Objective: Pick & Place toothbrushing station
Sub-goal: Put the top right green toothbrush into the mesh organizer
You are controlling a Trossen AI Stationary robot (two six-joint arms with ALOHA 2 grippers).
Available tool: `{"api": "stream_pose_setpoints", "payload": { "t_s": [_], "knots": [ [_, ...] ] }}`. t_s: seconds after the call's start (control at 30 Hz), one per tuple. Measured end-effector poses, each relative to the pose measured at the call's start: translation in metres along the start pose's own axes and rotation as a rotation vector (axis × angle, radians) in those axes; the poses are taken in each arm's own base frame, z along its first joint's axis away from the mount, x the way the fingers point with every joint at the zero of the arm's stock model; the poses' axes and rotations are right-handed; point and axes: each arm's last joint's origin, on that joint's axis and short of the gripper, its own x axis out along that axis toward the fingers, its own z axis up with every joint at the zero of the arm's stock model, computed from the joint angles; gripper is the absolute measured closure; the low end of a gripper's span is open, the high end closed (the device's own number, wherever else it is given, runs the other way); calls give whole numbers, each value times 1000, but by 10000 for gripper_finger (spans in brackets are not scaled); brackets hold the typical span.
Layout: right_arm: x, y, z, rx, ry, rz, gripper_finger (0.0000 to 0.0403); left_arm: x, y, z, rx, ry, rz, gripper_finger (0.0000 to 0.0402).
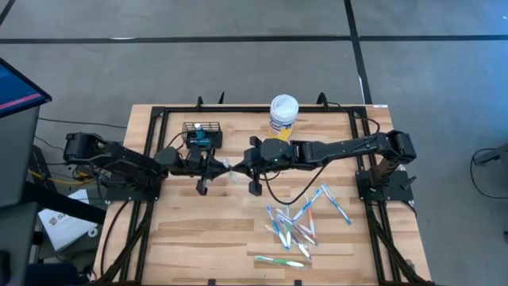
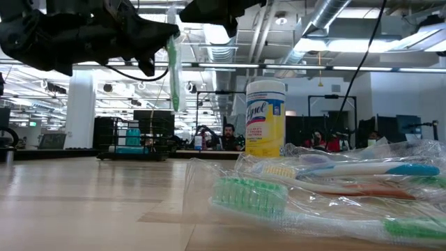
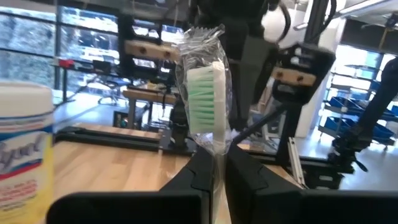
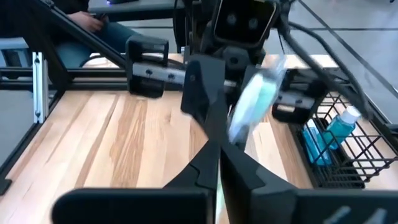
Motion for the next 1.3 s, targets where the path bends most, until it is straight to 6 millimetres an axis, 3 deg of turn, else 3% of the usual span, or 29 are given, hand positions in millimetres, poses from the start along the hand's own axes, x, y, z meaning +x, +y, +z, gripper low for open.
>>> {"api": "stream_pose_setpoints", "payload": {
  "t_s": [0.33, 0.73, 0.9, 1.3],
  "knots": [
    [-1, 3, -10, -11, 104, 5, 324, -30, 2, 6, 25, -12, 165, 395],
    [-4, 32, -17, -41, 165, 65, 328, -53, 16, 20, 99, 30, 511, 395],
    [-4, 38, -21, -41, 185, 76, 328, -53, 26, 30, 110, 73, 601, 396],
    [0, 38, -53, 16, 267, 66, 328, -44, 44, 67, 136, 160, 760, 396]
  ]
}}
